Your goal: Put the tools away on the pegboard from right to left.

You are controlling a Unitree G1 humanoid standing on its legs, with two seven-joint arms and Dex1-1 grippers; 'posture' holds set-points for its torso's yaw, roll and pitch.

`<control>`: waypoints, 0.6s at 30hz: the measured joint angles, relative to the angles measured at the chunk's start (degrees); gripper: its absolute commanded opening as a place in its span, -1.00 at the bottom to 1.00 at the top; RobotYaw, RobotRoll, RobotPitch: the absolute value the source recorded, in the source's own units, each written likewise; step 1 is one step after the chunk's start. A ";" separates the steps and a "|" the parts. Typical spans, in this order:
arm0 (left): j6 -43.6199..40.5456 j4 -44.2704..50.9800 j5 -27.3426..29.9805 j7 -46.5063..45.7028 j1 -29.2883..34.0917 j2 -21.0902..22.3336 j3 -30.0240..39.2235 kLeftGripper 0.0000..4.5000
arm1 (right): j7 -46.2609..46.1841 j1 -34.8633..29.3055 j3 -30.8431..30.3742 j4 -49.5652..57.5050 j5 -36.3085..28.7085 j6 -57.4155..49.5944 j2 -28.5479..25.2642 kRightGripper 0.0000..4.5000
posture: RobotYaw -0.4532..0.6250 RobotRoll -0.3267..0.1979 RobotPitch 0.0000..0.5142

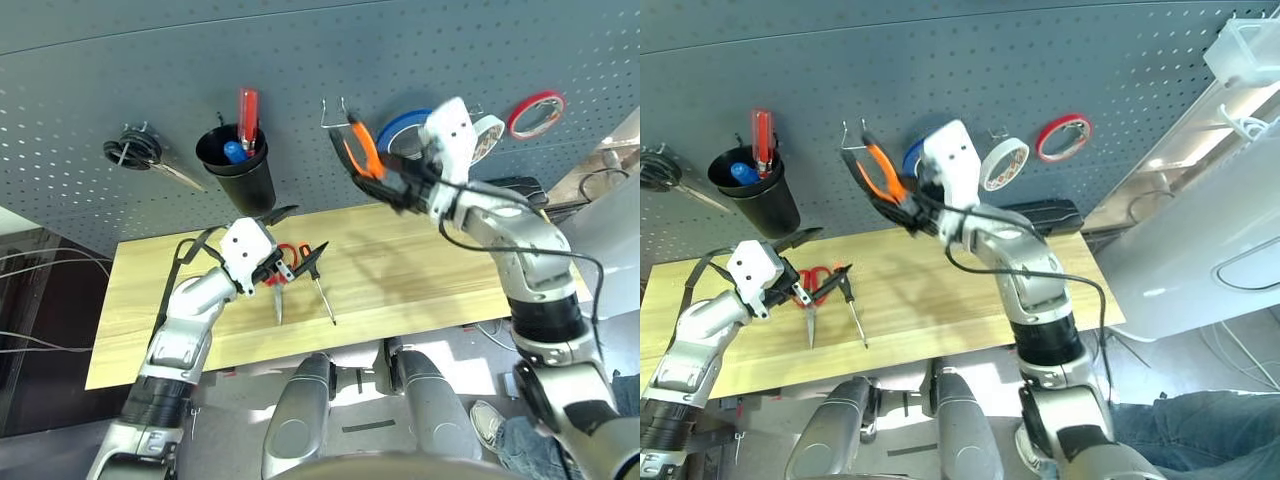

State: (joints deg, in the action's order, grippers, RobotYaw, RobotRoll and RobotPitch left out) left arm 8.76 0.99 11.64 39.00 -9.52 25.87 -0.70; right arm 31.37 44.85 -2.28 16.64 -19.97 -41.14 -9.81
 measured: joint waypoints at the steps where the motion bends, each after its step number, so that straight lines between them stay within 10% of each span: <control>1: -0.26 0.67 0.51 0.15 -0.46 -0.31 -0.04 1.00 | -0.49 1.30 0.46 0.19 -0.38 0.62 0.55 0.13 | -0.07 0.25 -0.06; 18: -1.35 1.20 0.91 -0.75 -3.61 -1.70 -0.32 1.00 | -5.10 8.09 0.60 -26.56 4.70 24.36 9.23 0.13 | -0.02 0.25 -0.05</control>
State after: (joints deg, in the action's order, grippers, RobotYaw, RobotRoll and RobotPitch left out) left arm 7.41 2.19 12.55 38.25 -13.12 24.17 -1.02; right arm 26.27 52.93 -1.68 -9.92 -15.28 -16.78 -0.58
